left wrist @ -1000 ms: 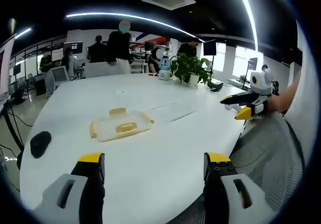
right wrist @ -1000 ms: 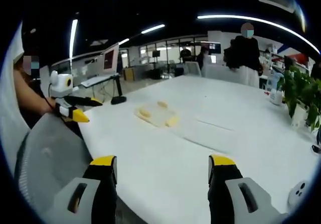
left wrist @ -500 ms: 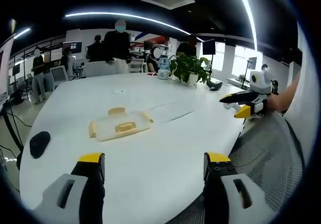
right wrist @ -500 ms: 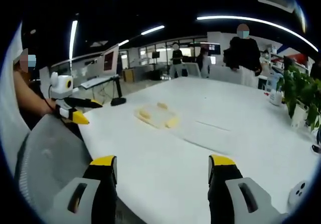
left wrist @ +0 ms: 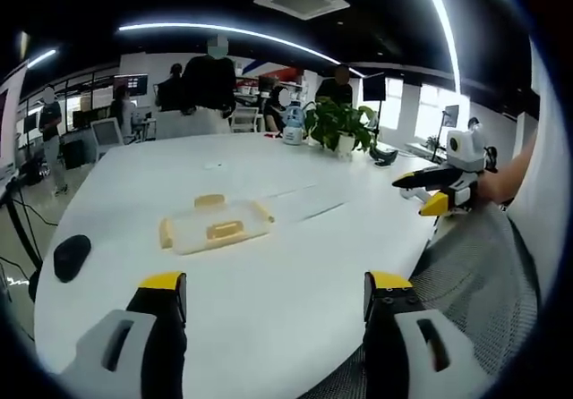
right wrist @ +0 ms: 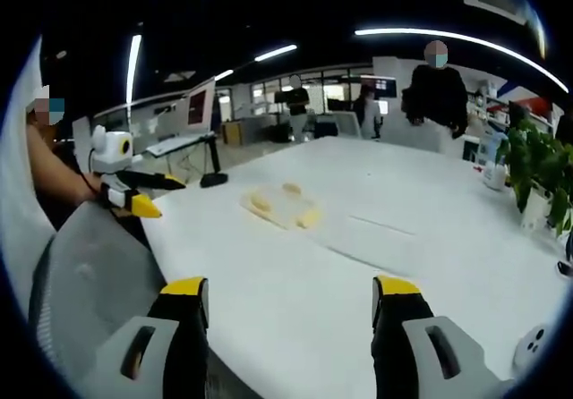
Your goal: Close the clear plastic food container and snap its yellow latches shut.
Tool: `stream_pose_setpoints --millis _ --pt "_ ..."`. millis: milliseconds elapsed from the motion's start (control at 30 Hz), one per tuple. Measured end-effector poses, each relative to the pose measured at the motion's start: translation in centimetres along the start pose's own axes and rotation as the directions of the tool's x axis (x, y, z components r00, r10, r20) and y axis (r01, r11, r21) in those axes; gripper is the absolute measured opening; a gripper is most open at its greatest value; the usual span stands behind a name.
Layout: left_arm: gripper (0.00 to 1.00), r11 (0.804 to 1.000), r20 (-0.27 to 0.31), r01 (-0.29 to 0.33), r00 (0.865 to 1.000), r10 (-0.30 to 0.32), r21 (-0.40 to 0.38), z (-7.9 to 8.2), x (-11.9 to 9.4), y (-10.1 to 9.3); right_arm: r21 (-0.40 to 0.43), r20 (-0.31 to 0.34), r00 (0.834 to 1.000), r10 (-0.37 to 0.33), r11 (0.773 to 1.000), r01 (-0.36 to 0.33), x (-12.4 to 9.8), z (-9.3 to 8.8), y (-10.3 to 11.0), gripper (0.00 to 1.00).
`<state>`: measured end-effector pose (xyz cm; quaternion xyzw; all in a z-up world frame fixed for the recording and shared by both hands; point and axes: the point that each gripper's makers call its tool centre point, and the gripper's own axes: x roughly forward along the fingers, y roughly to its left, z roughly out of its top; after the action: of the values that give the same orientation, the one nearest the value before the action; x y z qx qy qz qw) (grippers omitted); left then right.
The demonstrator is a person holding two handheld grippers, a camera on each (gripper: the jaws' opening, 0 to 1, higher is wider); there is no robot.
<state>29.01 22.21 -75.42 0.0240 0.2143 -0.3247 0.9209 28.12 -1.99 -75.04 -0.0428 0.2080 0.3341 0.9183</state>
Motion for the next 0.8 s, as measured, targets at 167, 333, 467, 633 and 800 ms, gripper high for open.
stream_pose_setpoints --millis 167,333,467,633,800 --pt "0.83 1.000 -0.003 0.003 1.000 -0.003 0.004 -0.04 0.04 -0.03 0.002 -0.004 1.000 -0.003 1.000 0.003 -0.01 -0.07 -0.07 0.75" --pt "0.83 1.000 0.001 0.004 1.000 -0.004 0.002 0.06 0.01 -0.07 0.002 -0.003 1.000 -0.004 1.000 0.004 0.00 -0.10 -0.10 0.75" --pt "0.83 1.000 0.004 0.004 1.000 -0.004 -0.002 0.06 -0.01 0.10 0.004 -0.004 1.000 -0.006 1.000 0.006 -0.03 -0.07 -0.18 0.75" --pt "0.83 1.000 0.003 0.006 1.000 -0.006 -0.001 0.06 -0.01 0.08 -0.003 -0.005 1.000 -0.001 1.000 0.001 0.01 -0.03 -0.03 0.75" --pt "0.83 1.000 0.004 0.009 1.000 -0.009 -0.006 0.16 0.02 0.15 -0.002 -0.003 1.000 0.009 1.000 -0.009 0.04 0.14 0.13 0.75"
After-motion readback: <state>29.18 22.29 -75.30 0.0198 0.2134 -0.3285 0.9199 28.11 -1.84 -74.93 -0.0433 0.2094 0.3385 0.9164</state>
